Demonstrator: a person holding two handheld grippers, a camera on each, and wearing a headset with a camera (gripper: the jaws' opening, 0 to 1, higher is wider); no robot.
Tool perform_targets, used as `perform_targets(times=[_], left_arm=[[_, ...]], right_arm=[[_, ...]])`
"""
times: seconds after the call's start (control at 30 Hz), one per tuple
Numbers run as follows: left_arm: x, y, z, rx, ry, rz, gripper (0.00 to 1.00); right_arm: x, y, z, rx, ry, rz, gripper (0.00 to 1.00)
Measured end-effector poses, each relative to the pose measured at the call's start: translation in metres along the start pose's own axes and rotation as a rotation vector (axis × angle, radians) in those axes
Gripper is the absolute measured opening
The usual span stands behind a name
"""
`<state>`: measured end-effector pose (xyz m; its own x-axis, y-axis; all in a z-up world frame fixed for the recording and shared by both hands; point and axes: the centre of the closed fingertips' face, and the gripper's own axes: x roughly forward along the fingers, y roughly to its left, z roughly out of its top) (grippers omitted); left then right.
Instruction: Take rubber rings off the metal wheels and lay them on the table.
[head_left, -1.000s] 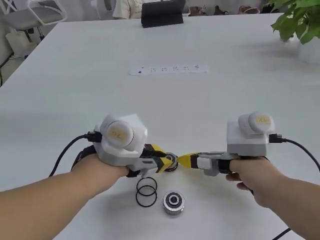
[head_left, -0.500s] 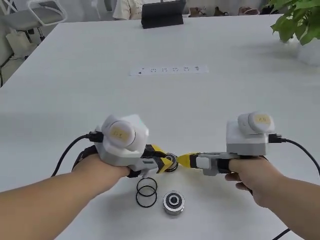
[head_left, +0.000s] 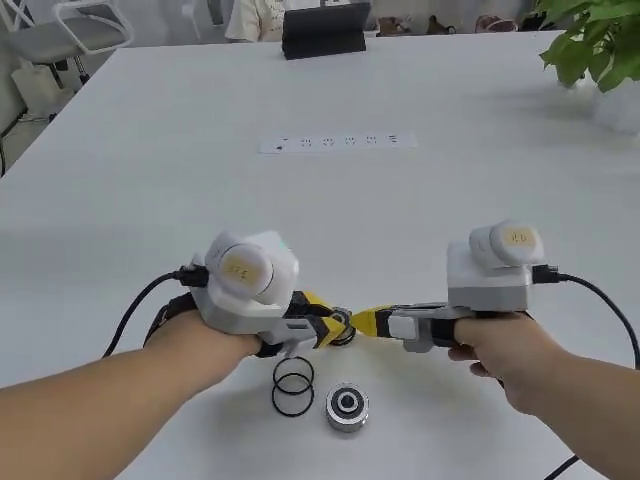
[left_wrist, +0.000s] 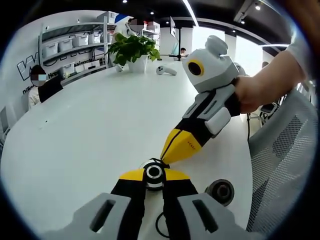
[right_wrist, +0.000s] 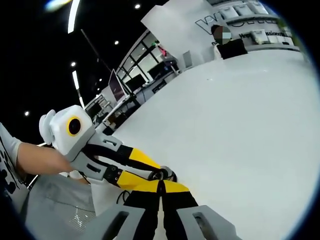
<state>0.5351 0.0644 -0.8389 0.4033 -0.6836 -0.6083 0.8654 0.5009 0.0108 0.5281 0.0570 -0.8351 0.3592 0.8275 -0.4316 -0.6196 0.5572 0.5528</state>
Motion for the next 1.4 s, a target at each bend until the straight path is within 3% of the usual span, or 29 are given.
perform_targets(times=[0.43, 0.77, 1.17, 1.33, 1.4], left_arm=[[0.000, 0.000, 0.000, 0.009, 0.011, 0.000, 0.07], [0.001, -0.002, 0.001, 0.022, 0.014, 0.004, 0.07], [0.001, -0.004, 0.001, 0.024, 0.013, -0.004, 0.07], [0.001, -0.005, 0.001, 0.026, 0.012, -0.004, 0.07], [0.001, -0.005, 0.001, 0.030, 0.014, -0.005, 0.07]], right_arm=[[0.001, 0.001, 0.000, -0.030, 0.002, 0.008, 0.00], [0.000, 0.012, 0.002, -0.042, -0.004, 0.044, 0.00], [-0.008, 0.021, 0.002, 0.071, -0.038, 0.136, 0.00], [-0.007, 0.018, 0.001, 0.057, -0.034, 0.103, 0.00], [-0.005, 0.010, -0.002, 0.053, -0.012, 0.048, 0.00]])
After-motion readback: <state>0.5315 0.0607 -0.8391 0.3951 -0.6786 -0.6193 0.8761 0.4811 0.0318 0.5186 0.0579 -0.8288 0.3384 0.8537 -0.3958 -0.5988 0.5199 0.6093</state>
